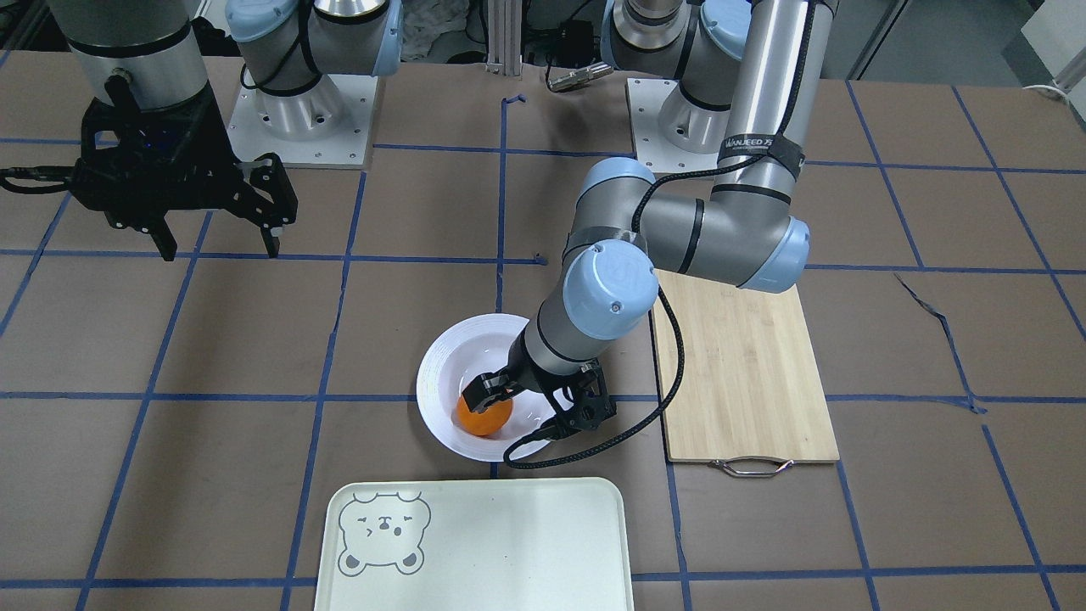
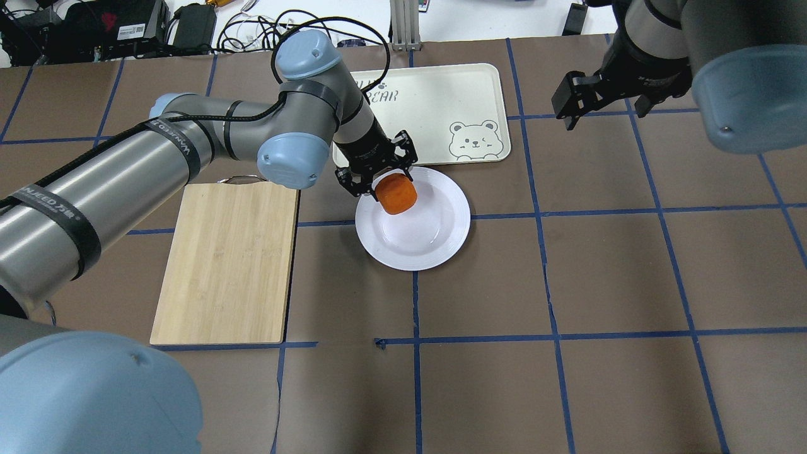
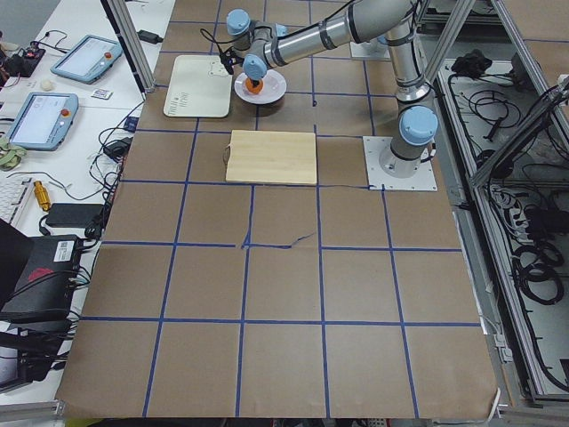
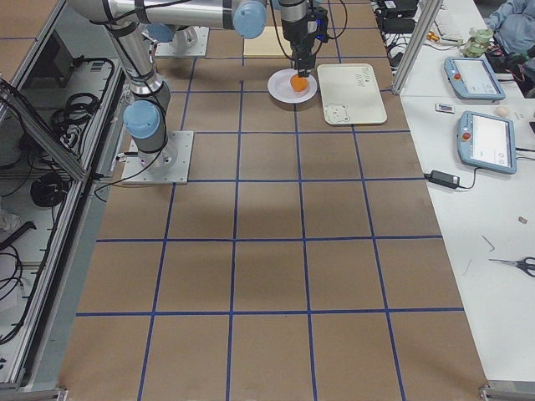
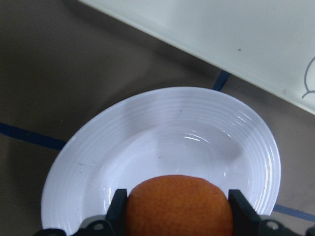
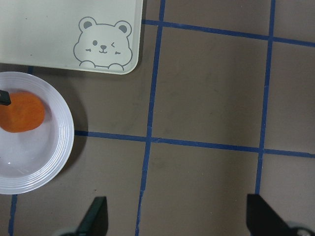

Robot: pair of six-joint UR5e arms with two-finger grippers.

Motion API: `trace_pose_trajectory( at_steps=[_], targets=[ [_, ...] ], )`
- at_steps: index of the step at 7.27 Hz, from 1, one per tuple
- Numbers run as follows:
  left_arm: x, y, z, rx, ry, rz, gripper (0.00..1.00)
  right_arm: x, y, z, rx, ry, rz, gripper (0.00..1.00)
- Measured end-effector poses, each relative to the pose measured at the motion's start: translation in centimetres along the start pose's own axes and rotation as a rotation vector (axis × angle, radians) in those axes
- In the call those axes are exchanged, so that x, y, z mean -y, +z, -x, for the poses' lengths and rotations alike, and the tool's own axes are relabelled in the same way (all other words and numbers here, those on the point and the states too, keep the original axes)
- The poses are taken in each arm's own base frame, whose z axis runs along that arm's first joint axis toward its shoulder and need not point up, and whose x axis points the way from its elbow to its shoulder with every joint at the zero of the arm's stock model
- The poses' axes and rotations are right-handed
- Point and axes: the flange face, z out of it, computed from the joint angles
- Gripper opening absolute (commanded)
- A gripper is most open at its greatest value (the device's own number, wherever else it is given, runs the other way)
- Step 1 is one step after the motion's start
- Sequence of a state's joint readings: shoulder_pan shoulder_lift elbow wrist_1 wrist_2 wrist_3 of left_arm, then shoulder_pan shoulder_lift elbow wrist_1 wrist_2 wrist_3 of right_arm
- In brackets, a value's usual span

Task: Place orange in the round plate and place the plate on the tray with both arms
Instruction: 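Open the left gripper to drop the orange onto the plate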

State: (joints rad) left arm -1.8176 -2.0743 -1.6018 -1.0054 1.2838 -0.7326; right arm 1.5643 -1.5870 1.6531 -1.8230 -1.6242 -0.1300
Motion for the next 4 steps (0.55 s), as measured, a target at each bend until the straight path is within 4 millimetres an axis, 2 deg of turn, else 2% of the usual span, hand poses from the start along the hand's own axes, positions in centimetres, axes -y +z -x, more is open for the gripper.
trace_pose_trajectory(
  at_steps=[2, 4],
  targets=[
    [0.2, -2.9, -0.1, 0.001, 0.037, -0.059, 1.0, 0.3, 0.8, 0.0, 0.006, 0.002, 0.013, 1.0],
    [2.6, -8.8, 2.2, 0.077, 0.161, -0.139, 1.0, 0.6, 3.6, 0.4, 0.04, 0.008, 0.057, 1.0]
  ],
)
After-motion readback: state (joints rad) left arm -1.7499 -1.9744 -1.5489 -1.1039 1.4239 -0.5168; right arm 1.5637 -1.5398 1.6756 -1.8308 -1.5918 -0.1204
